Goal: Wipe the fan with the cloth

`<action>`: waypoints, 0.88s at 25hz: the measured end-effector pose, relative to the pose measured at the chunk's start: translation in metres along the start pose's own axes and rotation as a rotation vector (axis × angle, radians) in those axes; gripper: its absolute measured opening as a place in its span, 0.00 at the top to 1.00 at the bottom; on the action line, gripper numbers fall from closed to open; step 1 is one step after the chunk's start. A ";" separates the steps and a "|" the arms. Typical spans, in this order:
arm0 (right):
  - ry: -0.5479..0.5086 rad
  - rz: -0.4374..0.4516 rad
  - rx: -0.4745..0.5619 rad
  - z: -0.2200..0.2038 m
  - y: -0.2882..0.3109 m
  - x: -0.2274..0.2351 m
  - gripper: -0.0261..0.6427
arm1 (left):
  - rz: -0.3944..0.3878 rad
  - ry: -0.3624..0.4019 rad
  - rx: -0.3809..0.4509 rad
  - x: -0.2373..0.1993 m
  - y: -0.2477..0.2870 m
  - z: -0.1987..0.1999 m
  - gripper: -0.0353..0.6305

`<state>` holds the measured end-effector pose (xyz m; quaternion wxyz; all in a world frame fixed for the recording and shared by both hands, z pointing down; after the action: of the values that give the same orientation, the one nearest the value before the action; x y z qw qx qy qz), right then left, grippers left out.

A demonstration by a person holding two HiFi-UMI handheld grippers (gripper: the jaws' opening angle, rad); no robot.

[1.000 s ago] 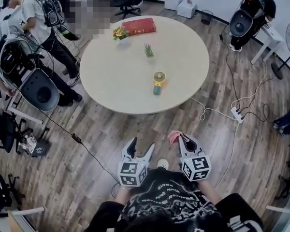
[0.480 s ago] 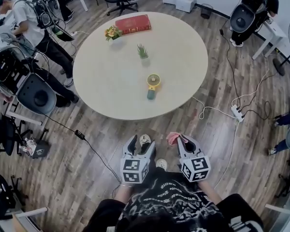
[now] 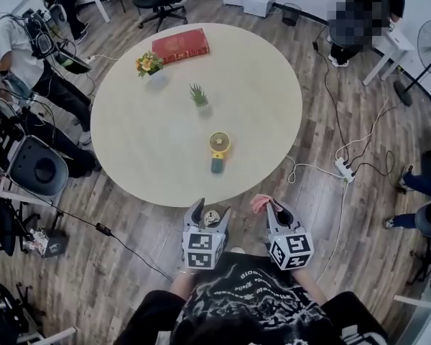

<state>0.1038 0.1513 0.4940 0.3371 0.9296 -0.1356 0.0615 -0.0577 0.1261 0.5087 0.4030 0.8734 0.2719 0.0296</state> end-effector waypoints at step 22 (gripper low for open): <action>0.111 -0.112 -0.024 0.078 0.112 0.018 0.90 | -0.106 0.117 -0.211 -0.070 0.123 0.060 0.44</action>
<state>0.0897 0.0150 0.5066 0.3583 0.9267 -0.0651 0.0923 -0.0453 -0.0146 0.5686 0.4769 0.8074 0.3362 0.0874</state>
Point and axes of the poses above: the fingertips, and each gripper's own axes: y forward along the fingers, x to its right, z out of its top, the point moved 2 cm from there along -y, backward along the fingers, and after that the axes turned 13 degrees about -x, right-handed, at the moved point
